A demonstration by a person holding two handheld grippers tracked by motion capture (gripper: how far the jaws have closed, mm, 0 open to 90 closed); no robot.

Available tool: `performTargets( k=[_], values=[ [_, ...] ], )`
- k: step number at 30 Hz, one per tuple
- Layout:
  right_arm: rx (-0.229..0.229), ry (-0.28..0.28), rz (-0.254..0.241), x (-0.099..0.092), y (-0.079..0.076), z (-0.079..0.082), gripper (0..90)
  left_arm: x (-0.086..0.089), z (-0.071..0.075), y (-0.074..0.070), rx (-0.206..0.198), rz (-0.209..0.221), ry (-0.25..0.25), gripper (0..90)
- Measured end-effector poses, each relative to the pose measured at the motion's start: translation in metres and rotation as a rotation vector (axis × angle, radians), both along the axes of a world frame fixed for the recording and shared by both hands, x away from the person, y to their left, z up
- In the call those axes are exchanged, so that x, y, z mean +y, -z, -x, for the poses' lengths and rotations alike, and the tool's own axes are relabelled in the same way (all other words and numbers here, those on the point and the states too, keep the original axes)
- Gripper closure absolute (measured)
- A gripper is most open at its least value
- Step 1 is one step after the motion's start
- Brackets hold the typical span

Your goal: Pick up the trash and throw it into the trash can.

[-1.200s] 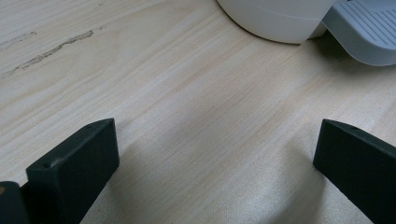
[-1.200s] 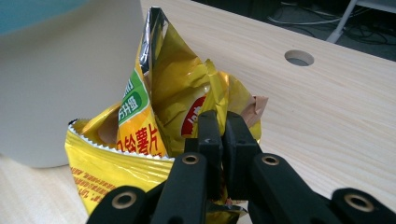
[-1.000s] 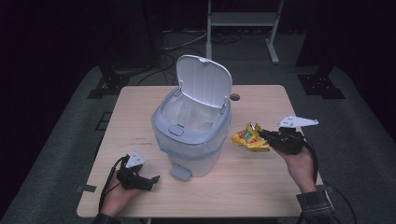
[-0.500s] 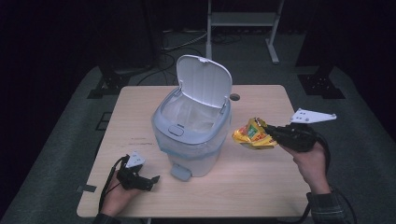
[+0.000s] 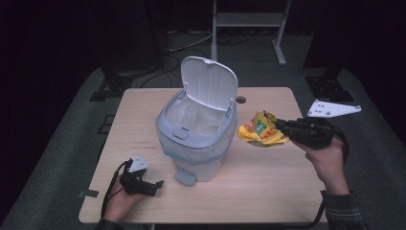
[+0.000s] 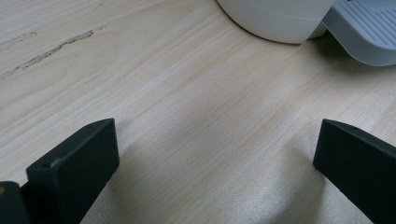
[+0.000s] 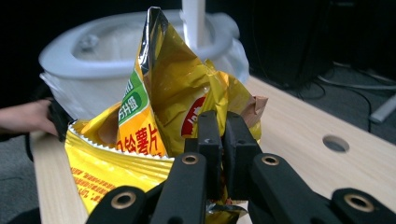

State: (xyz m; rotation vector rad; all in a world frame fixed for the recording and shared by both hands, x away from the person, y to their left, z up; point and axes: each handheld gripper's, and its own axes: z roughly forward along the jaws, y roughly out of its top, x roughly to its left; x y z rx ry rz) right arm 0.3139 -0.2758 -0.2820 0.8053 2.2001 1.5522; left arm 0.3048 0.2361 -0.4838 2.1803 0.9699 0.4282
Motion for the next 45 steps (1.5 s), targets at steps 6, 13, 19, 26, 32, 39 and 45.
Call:
performTargets(
  k=[6,13,19,26,32,39,45],
  values=[
    [-0.022,-0.078,-0.048,0.004,-0.026,0.004,86.4,0.000,0.000,0.000,0.000,0.001,0.000,0.0],
    [-0.050,-0.135,-0.067,0.014,-0.050,0.005,86.4,0.000,0.000,0.000,0.000,0.000,0.000,0.0],
    [-0.060,-0.187,-0.077,0.032,-0.068,0.002,86.4,0.000,0.000,0.000,0.000,0.000,0.000,0.0],
    [-0.079,-0.229,-0.078,0.061,-0.086,-0.008,86.3,0.000,0.000,0.000,0.000,0.000,0.000,0.0],
    [-0.066,-0.250,-0.080,0.080,-0.090,-0.021,86.3,0.000,0.000,0.000,0.000,0.000,0.000,0.0],
    [-0.047,-0.253,-0.063,0.101,-0.088,-0.036,86.2,0.000,0.000,0.000,0.000,0.001,-0.001,0.0],
    [-0.040,-0.240,-0.048,0.119,-0.083,-0.047,86.1,0.000,0.000,0.000,0.000,0.000,0.000,0.0]
  ],
)
